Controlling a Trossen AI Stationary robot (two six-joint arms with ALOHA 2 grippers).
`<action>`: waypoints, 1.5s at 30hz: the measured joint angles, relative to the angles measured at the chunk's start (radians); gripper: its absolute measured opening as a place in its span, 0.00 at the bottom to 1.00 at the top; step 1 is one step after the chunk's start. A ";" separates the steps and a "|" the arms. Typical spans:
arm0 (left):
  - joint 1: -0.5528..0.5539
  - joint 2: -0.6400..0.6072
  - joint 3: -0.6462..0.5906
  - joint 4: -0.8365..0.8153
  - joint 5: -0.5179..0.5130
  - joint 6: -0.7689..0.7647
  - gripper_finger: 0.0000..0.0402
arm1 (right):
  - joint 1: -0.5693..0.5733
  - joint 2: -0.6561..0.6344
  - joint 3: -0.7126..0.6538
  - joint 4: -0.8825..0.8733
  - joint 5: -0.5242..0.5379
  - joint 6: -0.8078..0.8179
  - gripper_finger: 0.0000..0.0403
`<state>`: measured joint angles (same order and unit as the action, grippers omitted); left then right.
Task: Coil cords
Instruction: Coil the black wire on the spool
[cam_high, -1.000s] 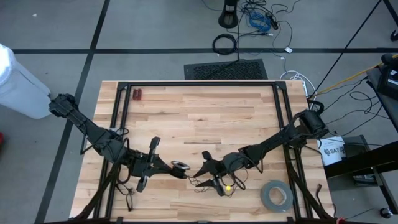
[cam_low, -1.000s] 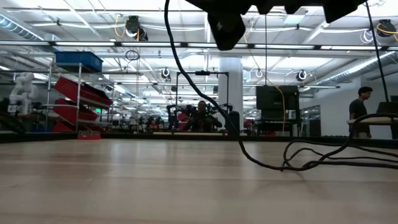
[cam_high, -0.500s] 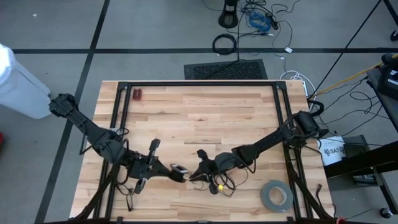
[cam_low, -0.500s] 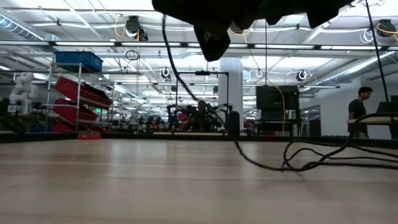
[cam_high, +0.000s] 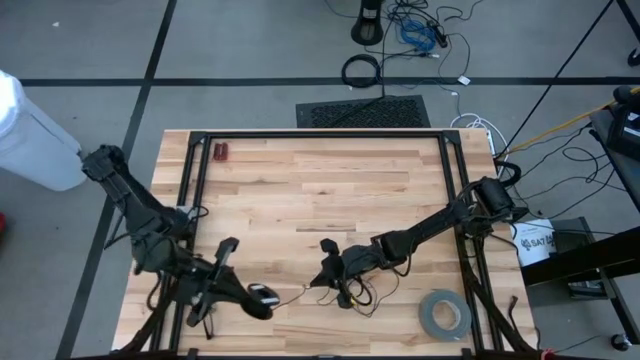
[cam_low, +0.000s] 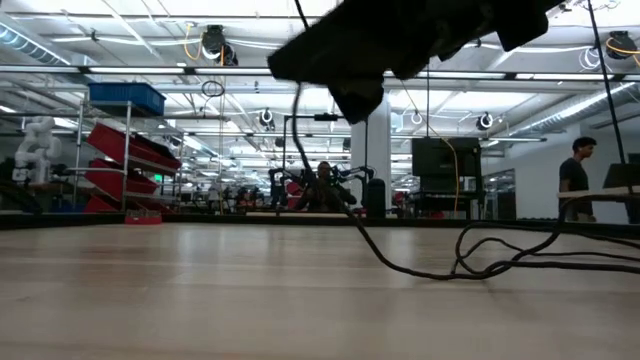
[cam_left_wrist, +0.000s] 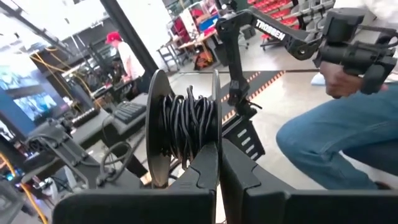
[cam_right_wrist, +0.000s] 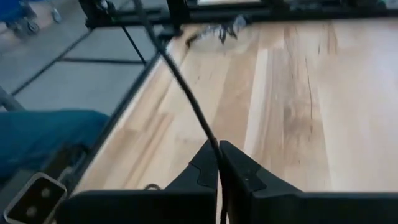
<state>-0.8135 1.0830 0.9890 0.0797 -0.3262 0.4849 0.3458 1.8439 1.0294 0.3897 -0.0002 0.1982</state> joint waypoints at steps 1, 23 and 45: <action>-0.013 -0.005 0.000 -0.001 -0.015 0.003 0.01 | 0.000 -0.004 0.000 -0.022 0.000 0.000 0.00; -0.024 -0.008 0.000 -0.013 -0.076 0.027 0.01 | 0.050 -0.274 -0.001 -0.344 0.000 -0.006 0.00; 0.029 0.010 0.000 -0.013 -0.048 0.017 0.01 | 0.080 -0.329 -0.001 -0.408 -0.007 0.025 0.25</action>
<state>-0.7845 1.0931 0.9890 0.0662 -0.3740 0.5014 0.4257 1.5150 1.0286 -0.0181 -0.0071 0.2231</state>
